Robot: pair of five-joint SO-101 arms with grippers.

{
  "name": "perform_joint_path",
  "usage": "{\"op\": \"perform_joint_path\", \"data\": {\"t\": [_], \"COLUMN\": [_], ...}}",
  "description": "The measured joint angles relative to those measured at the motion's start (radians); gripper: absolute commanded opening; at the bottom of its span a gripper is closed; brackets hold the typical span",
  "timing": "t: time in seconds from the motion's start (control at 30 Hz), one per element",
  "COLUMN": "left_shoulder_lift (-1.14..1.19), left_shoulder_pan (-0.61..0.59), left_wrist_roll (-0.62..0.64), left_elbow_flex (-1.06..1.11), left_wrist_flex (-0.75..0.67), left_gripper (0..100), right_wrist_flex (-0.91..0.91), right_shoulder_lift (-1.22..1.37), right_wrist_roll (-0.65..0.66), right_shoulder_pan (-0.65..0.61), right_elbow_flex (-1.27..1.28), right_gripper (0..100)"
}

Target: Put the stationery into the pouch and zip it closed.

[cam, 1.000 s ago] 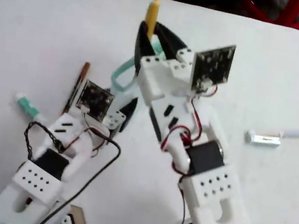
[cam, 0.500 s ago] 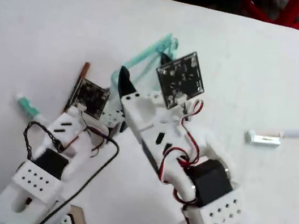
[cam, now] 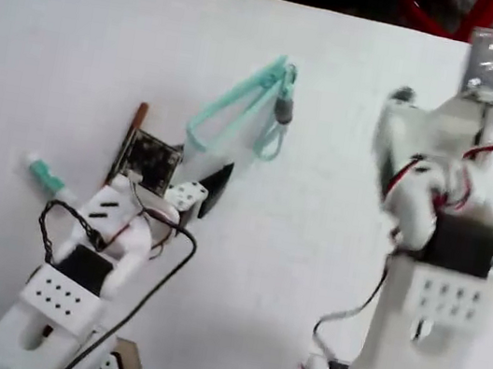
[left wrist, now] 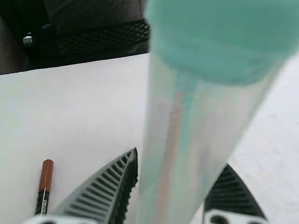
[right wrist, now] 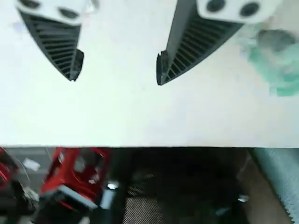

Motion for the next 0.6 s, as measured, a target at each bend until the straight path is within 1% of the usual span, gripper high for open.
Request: {"op": "perform_joint_path", "data": {"t": [0.1, 0.2, 0.3, 0.43, 0.6], "left_shoulder_lift": [0.0, 0.0, 0.0, 0.0, 0.0], "left_shoulder_pan": [0.0, 0.0, 0.0, 0.0, 0.0], "left_wrist_roll": [0.0, 0.0, 0.0, 0.0, 0.0], "left_elbow_flex": [0.0, 0.0, 0.0, 0.0, 0.0], "left_wrist_flex": [0.0, 0.0, 0.0, 0.0, 0.0], "left_gripper": [22, 22, 22, 22, 22], "right_wrist_flex": [-0.031, -0.048, -0.046, -0.017, 0.055], "right_shoulder_lift": [0.187, 0.388, 0.569, 0.783, 1.036], "right_wrist_roll": [0.0, 0.0, -0.008, -0.106, -0.169], "right_shoulder_pan": [0.135, 0.221, 0.279, 0.364, 0.4], "right_elbow_flex": [0.0, -0.02, -0.097, -0.245, -0.459], "right_gripper": [24.6, 24.5, 24.5, 24.5, 24.5]}}
